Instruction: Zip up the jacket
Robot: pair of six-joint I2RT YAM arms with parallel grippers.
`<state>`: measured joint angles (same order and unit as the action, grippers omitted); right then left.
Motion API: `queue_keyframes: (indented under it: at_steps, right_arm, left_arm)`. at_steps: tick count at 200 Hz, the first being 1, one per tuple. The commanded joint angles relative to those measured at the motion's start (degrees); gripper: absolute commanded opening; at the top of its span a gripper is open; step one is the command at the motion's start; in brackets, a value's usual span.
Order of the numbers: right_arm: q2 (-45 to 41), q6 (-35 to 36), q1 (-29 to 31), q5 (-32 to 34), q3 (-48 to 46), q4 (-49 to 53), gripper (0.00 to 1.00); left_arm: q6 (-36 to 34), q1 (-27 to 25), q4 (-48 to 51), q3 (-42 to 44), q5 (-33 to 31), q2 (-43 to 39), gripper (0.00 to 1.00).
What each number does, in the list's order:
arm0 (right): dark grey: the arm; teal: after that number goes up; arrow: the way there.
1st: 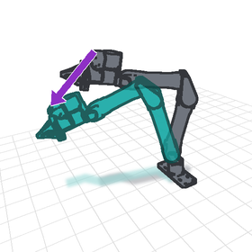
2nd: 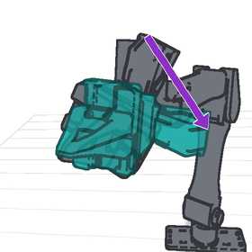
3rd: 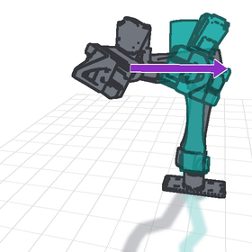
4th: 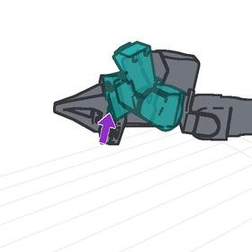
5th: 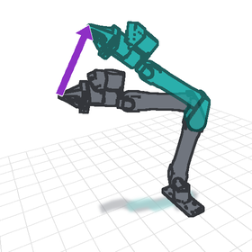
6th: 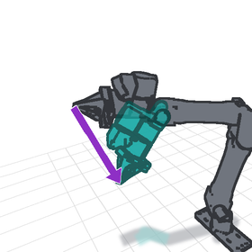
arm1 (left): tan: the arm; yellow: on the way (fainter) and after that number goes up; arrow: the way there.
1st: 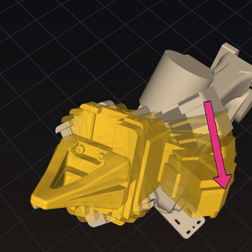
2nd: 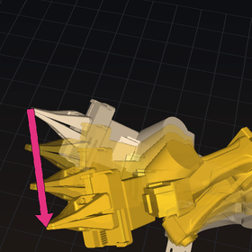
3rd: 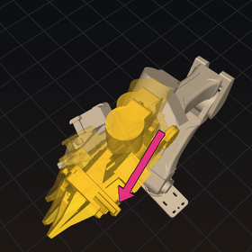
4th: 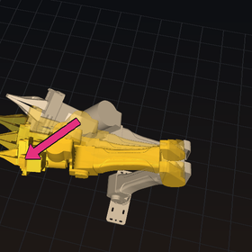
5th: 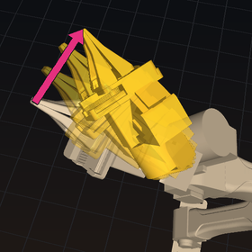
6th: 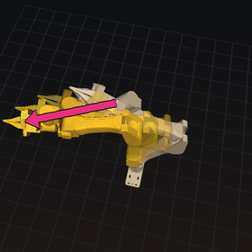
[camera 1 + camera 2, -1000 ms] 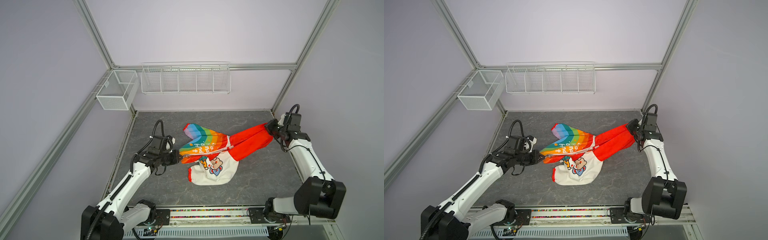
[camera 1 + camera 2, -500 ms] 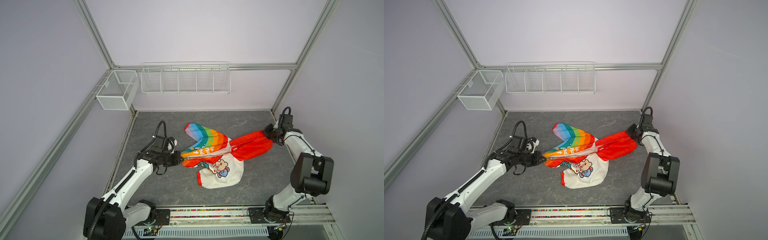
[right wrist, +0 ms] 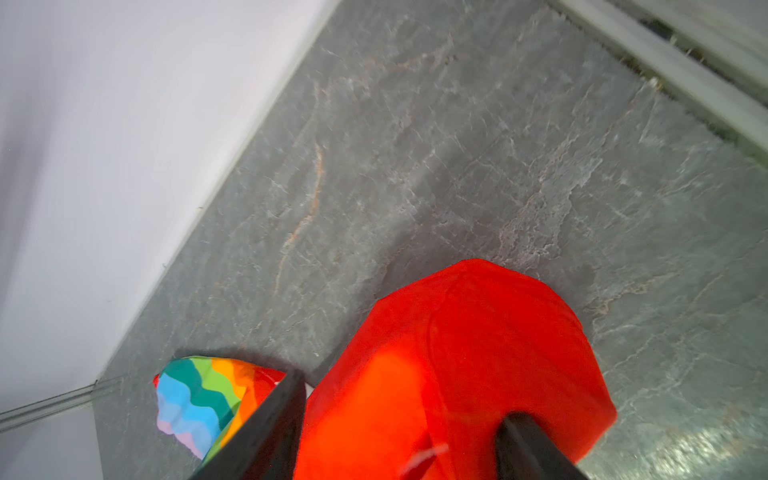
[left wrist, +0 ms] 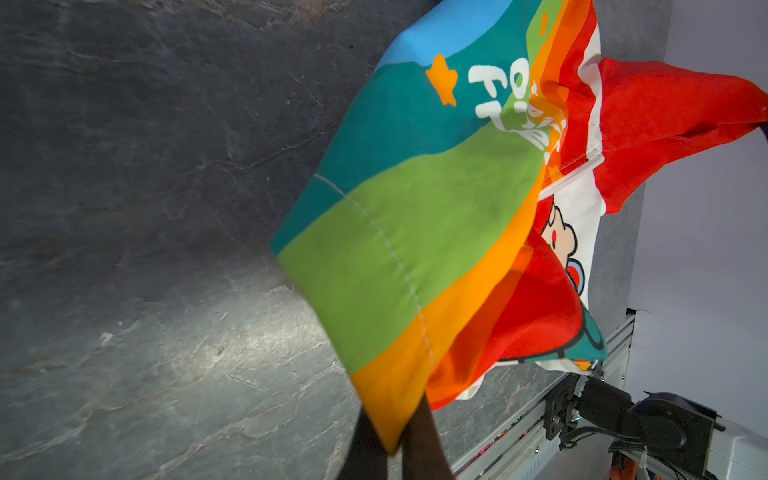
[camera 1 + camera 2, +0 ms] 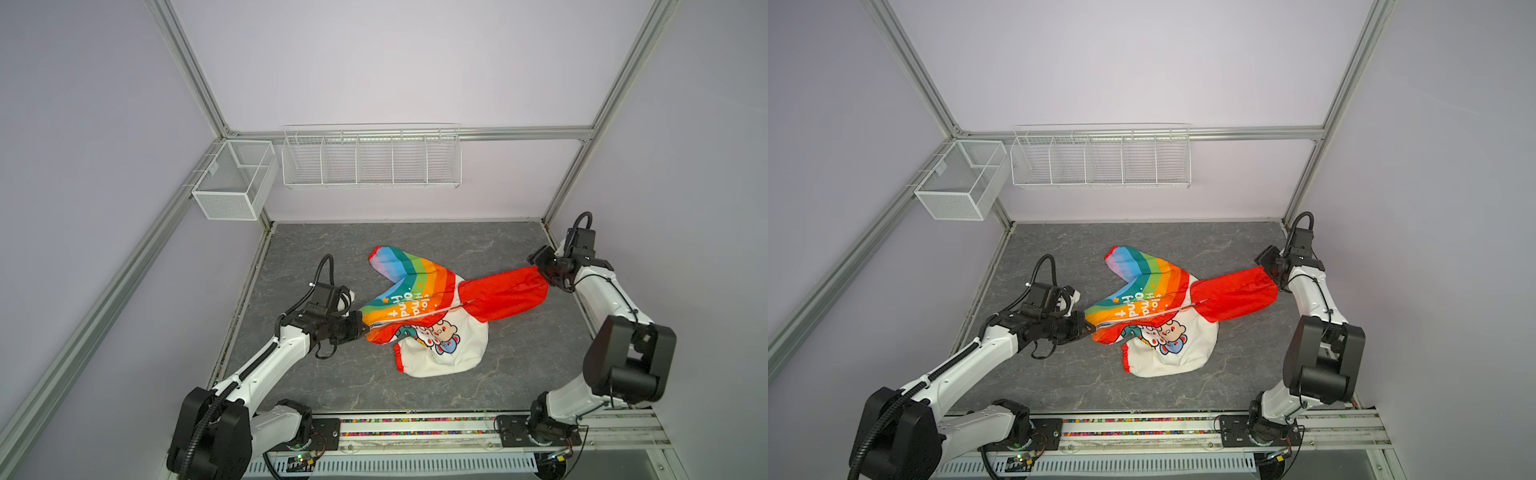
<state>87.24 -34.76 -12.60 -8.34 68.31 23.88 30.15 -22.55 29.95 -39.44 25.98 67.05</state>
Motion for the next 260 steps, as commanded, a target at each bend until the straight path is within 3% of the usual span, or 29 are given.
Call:
queue_keyframes:
  at_steps: [1, 42, 73, 100, 128, 211, 260]
  right_arm:
    - [-7.0, 2.9, 4.3, 1.4, -4.1, 2.7, 0.67]
    - [-20.5, 7.9, 20.4, 1.2, -12.7, 6.1, 0.65]
    - [-25.5, 8.0, 35.4, -0.1, -17.2, 6.8, 0.66]
    - [-24.6, 8.1, 48.1, -0.2, -21.8, 2.2, 0.69]
    - [-17.0, 6.8, 57.7, 2.7, -24.3, -4.5, 0.69]
    - [5.6, 0.4, 66.6, 7.1, -25.6, -17.1, 0.36]
    - [7.9, -1.6, 66.8, 12.4, -27.5, -16.9, 0.31]
  left_arm:
    - [0.4, -0.2, -0.4, -1.7, -0.3, -1.1, 0.0]
    - [0.0, -0.2, 0.8, -3.2, -1.3, -1.7, 0.0]
    - [-0.2, -0.2, 0.5, -3.4, -1.8, -0.9, 0.0]
    - [-0.1, -0.2, 0.2, -4.4, -1.5, -0.5, 0.0]
    - [0.0, -0.2, 0.2, -4.9, -1.5, -0.5, 0.0]
    - [0.1, -0.2, -0.9, -4.6, -0.8, 0.6, 0.0]
    - [-0.4, -0.1, -0.5, -4.8, -1.8, 0.3, 0.0]
